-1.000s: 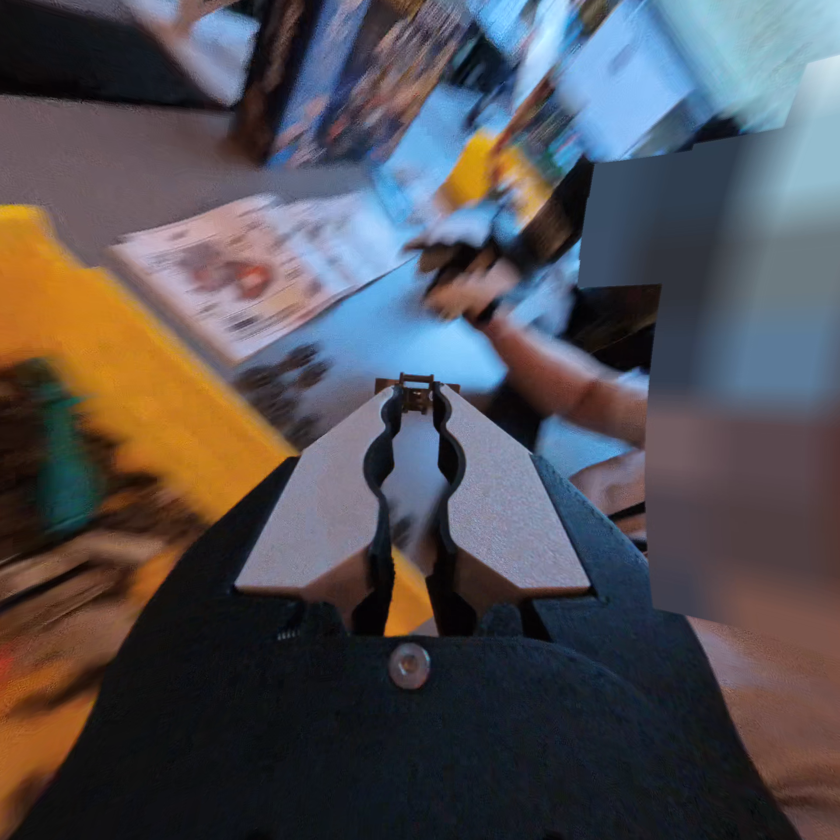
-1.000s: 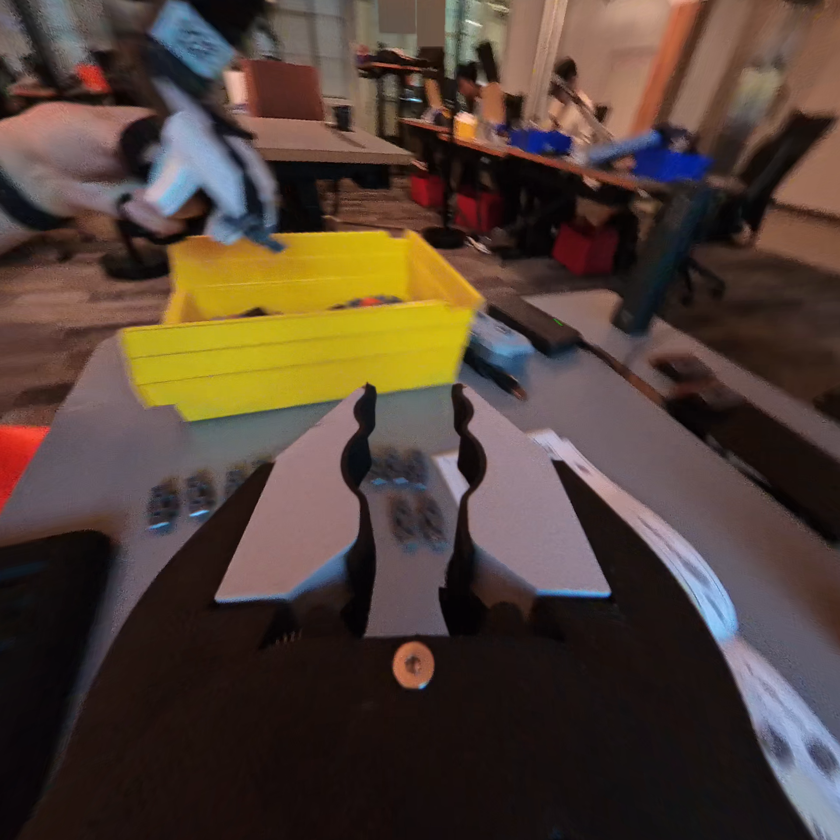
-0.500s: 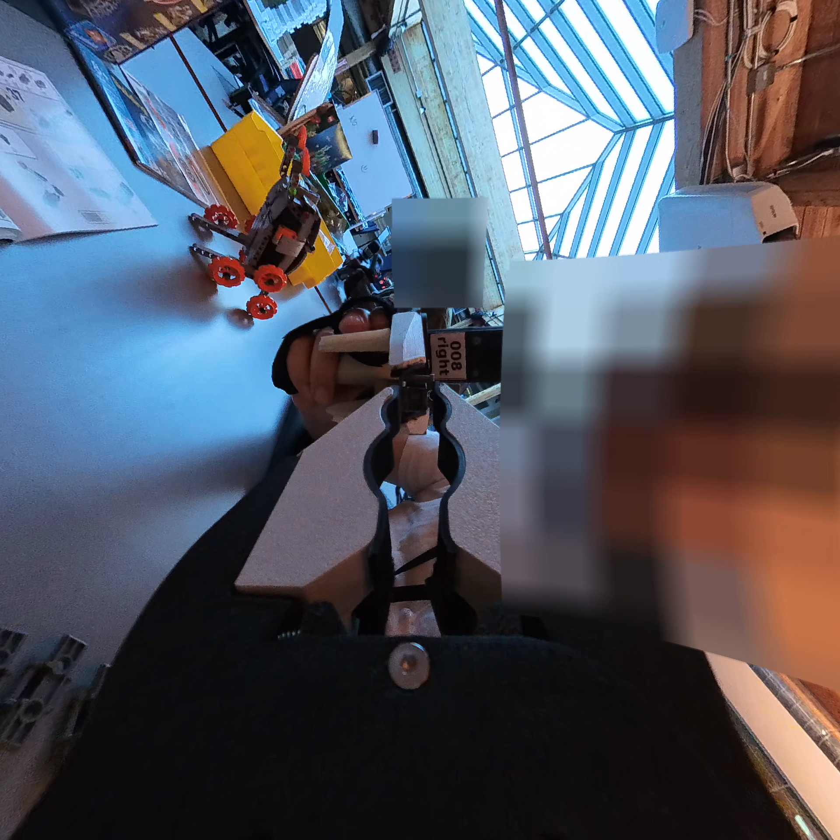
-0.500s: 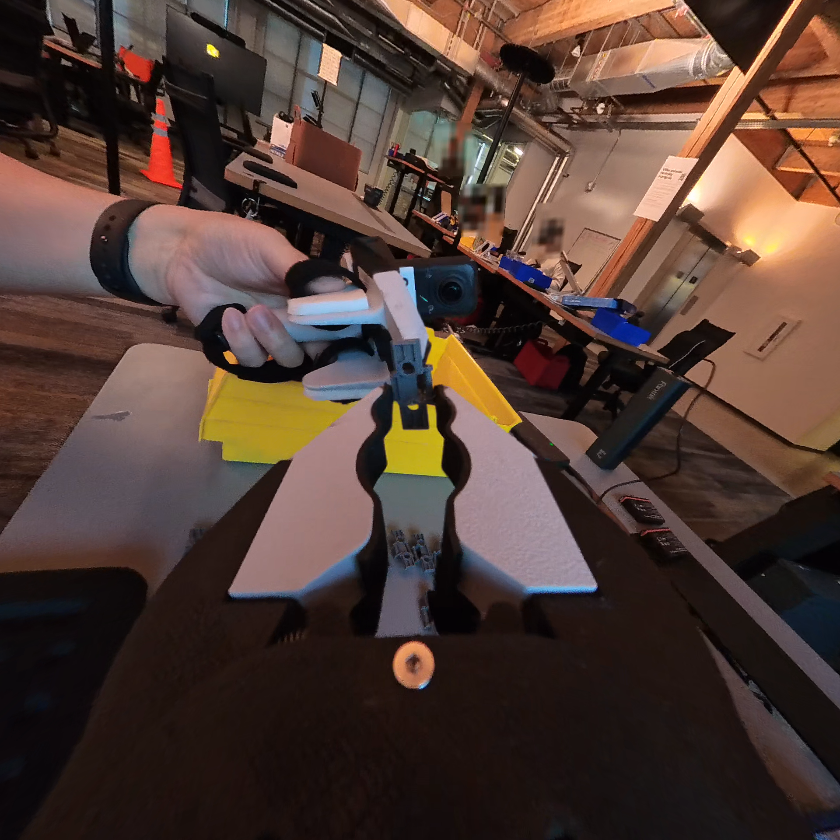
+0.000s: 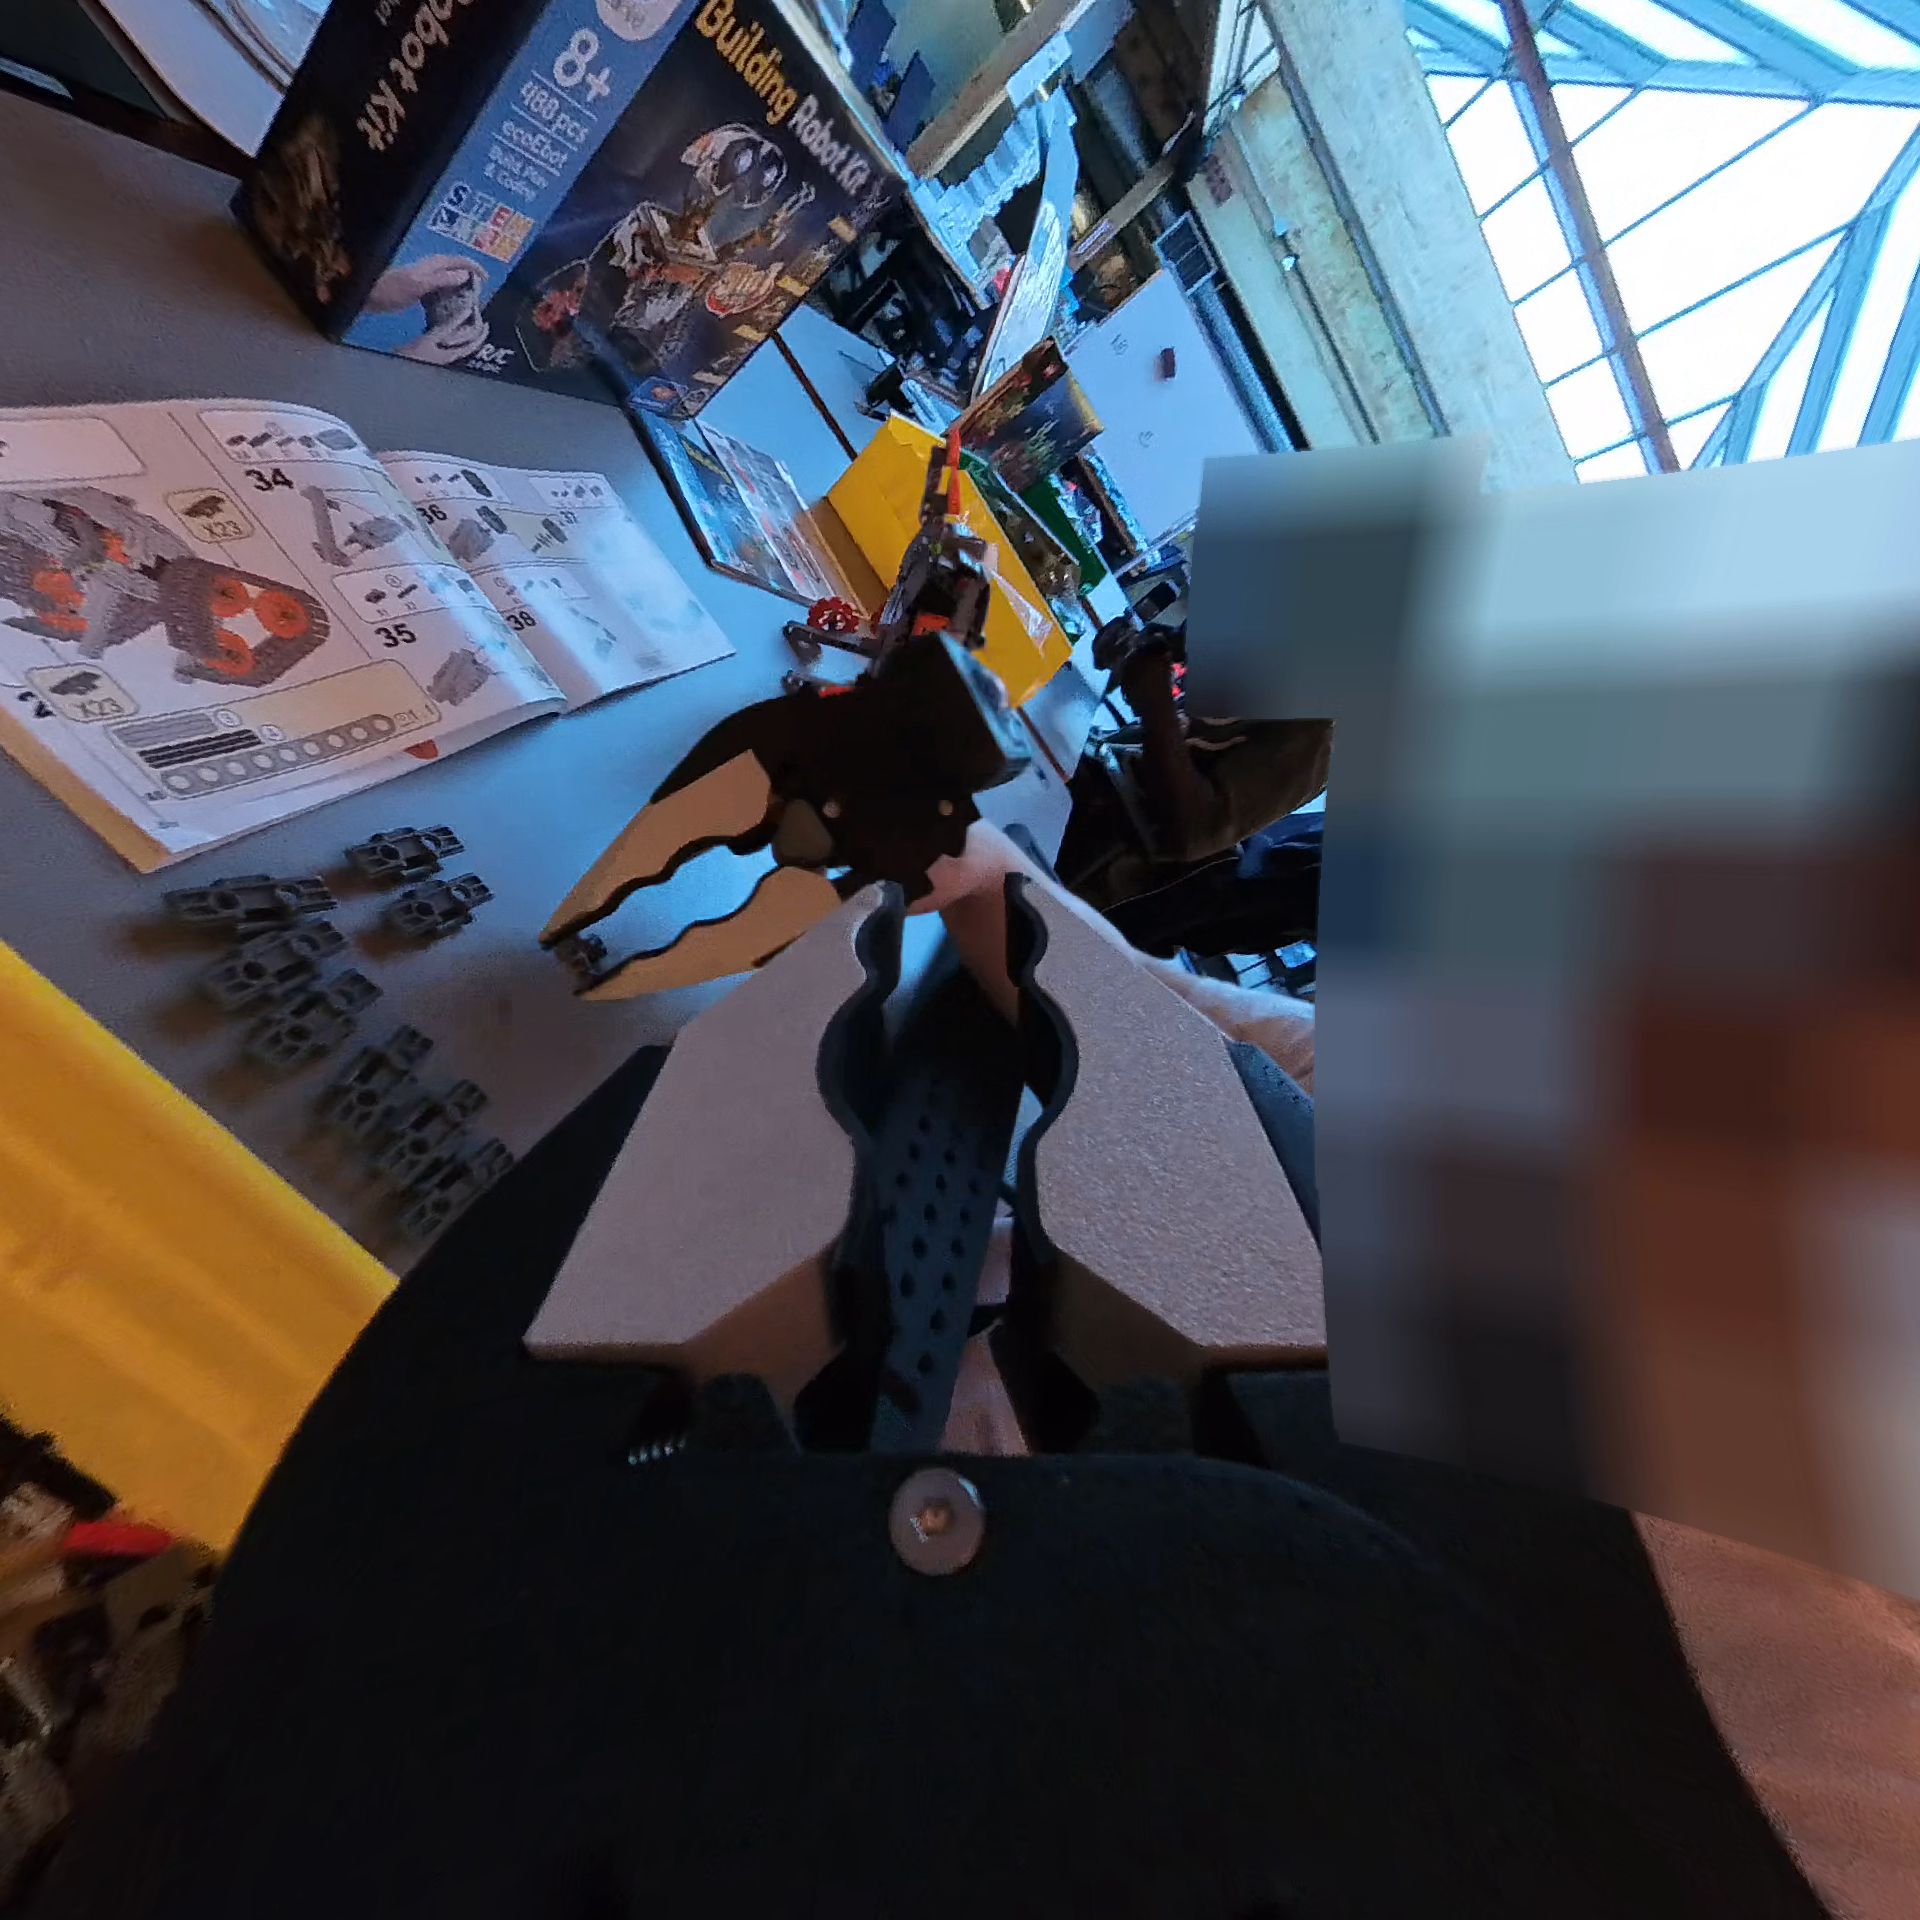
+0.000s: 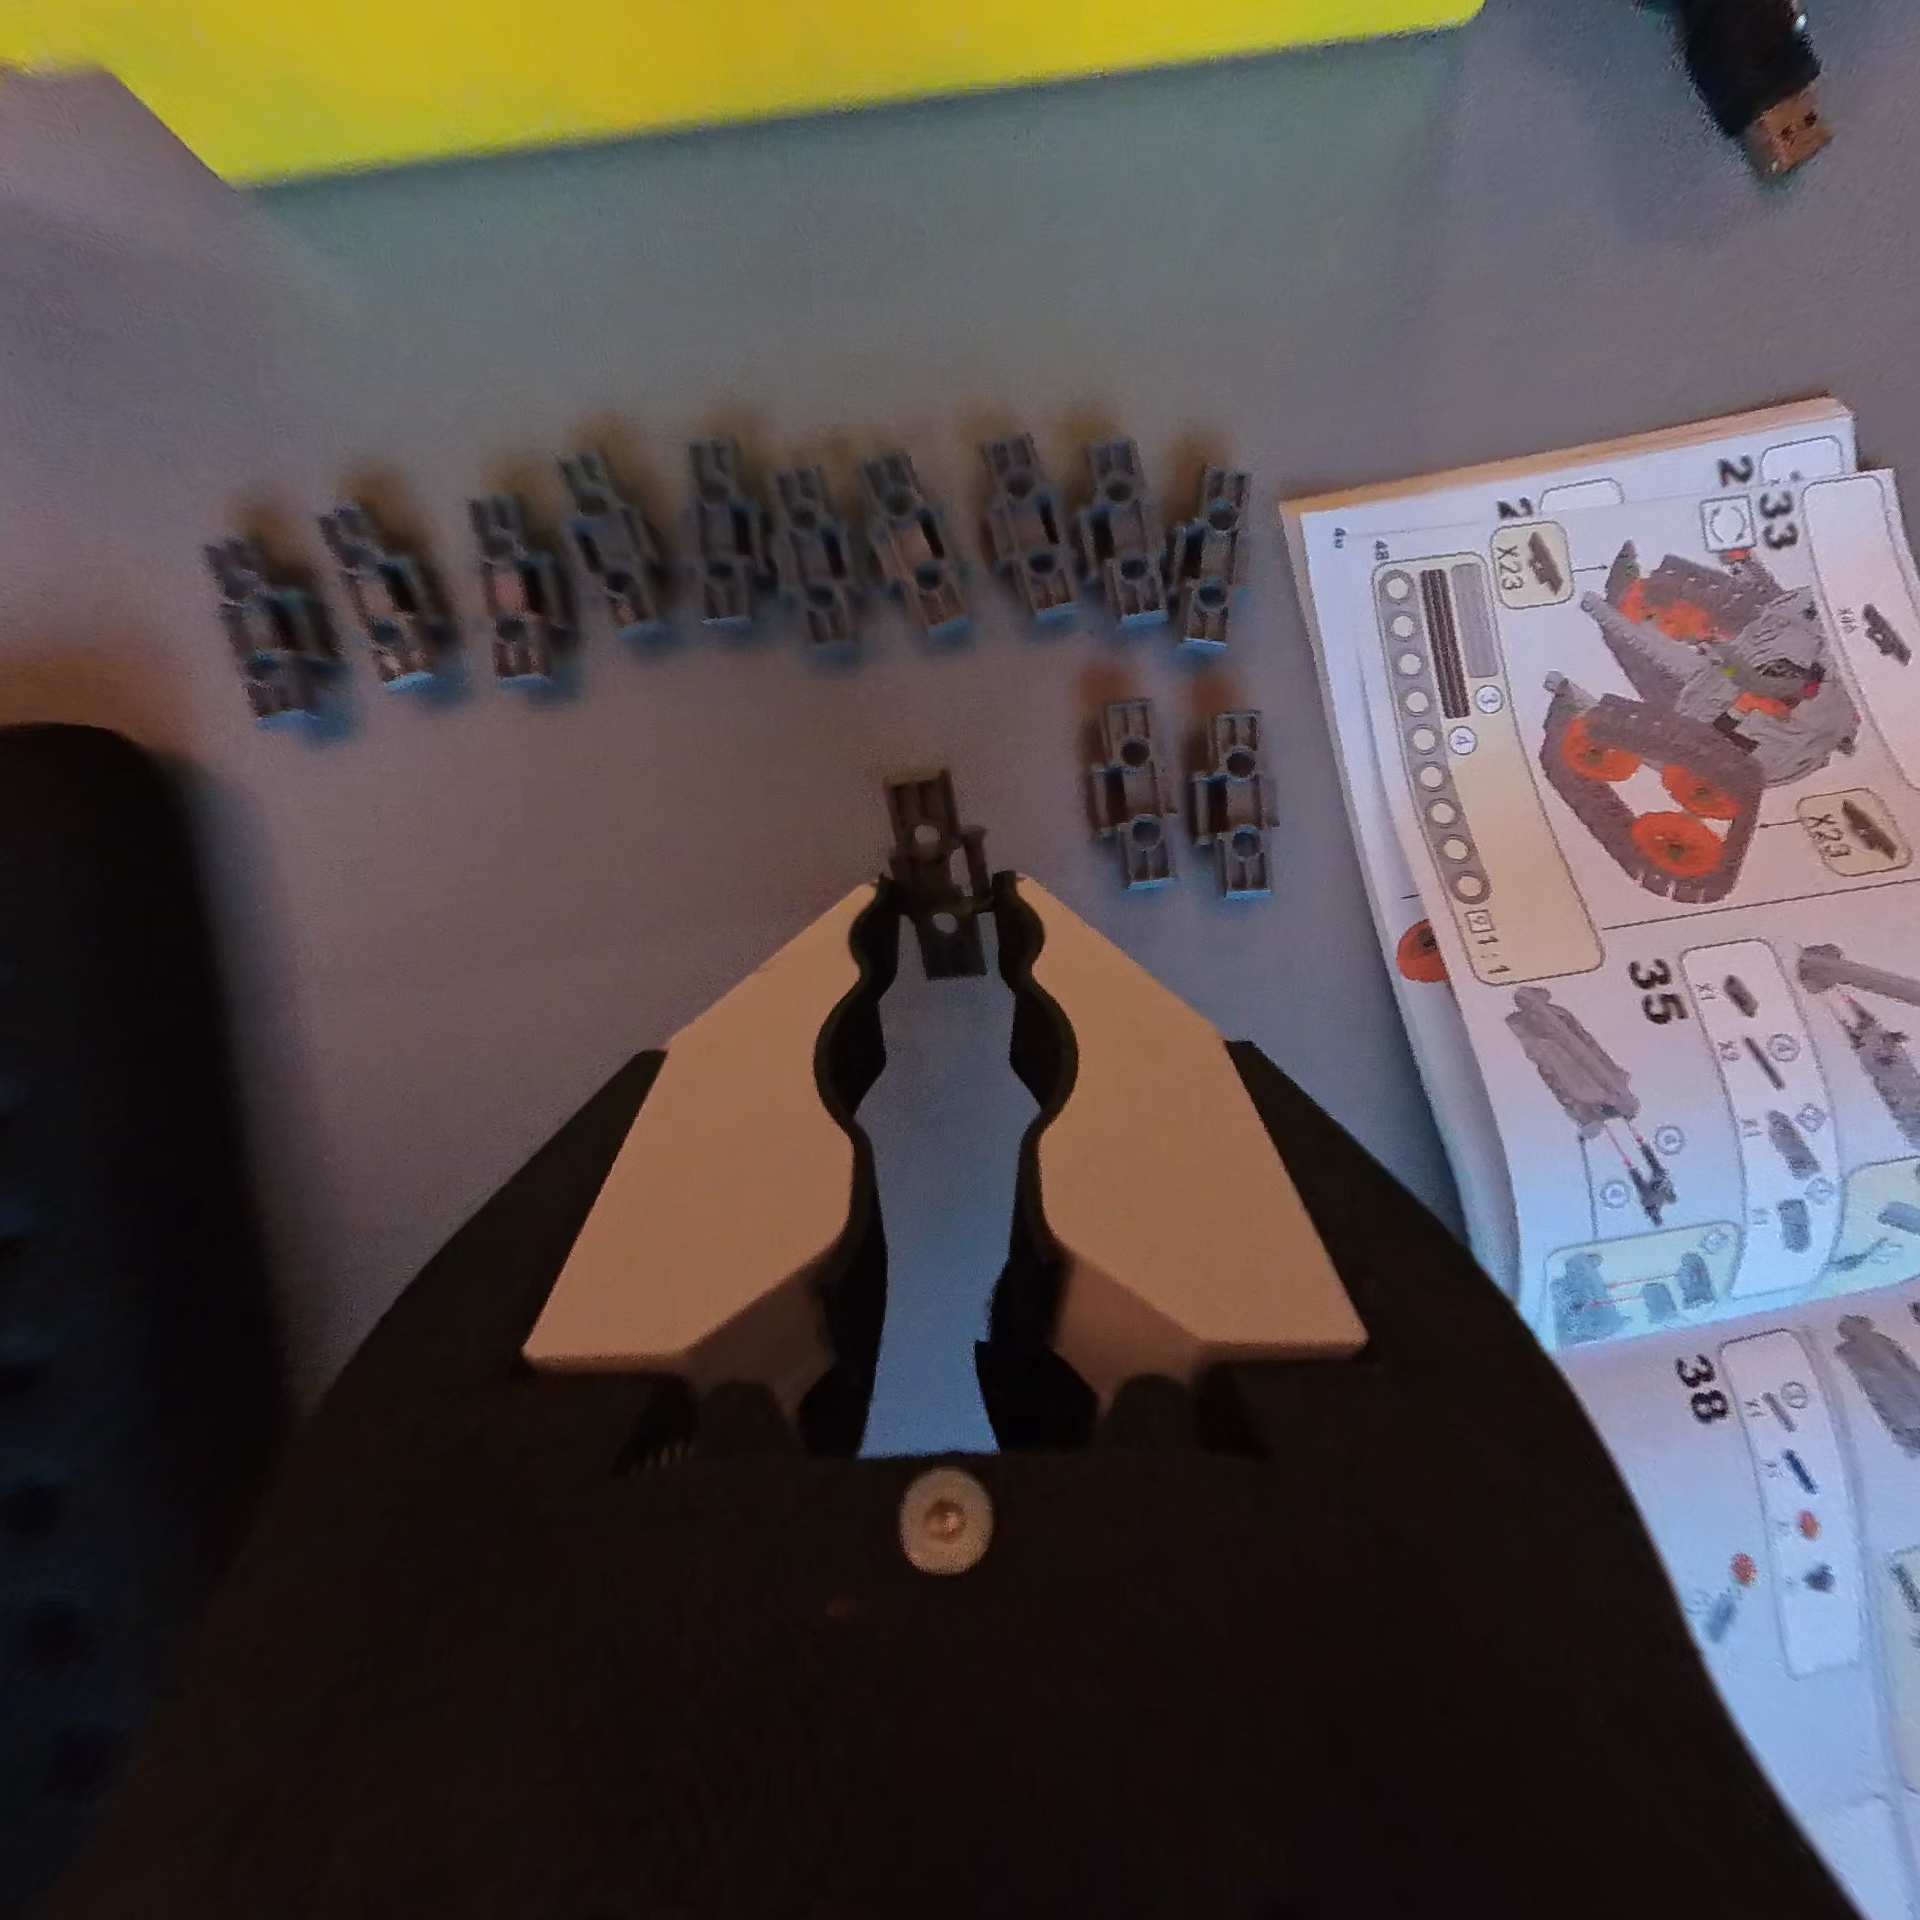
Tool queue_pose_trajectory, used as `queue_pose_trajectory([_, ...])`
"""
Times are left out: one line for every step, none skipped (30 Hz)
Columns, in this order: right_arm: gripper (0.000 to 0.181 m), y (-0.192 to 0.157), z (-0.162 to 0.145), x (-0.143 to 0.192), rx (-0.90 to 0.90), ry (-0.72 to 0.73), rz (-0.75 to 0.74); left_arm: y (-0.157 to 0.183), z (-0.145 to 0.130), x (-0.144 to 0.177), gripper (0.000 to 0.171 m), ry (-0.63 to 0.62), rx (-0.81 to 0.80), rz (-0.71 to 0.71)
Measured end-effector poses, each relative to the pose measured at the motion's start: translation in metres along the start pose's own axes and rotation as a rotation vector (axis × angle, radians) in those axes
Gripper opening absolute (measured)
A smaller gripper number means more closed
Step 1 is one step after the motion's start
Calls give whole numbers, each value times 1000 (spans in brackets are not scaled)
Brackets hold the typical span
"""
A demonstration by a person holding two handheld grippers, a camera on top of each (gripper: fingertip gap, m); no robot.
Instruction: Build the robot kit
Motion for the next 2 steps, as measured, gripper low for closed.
queue_pose_trajectory([18, 3, 0, -5, 14, -29, -24, 3, 0, 2, 17, -4, -9, 3])
queue_pose_trajectory([18, 4, -1, -10, 24, -56, -36, 6, 0, 4, 17, -4, -14, 1])
Point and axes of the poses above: each gripper's, where its closed fingertips meet, x back along the fingers, z out of its top, y = z × x across the jaws, the point moved 4 cm from there along x, back along the fingers, and after that the axes turned 12 degrees about -x, right-handed, at the moved point
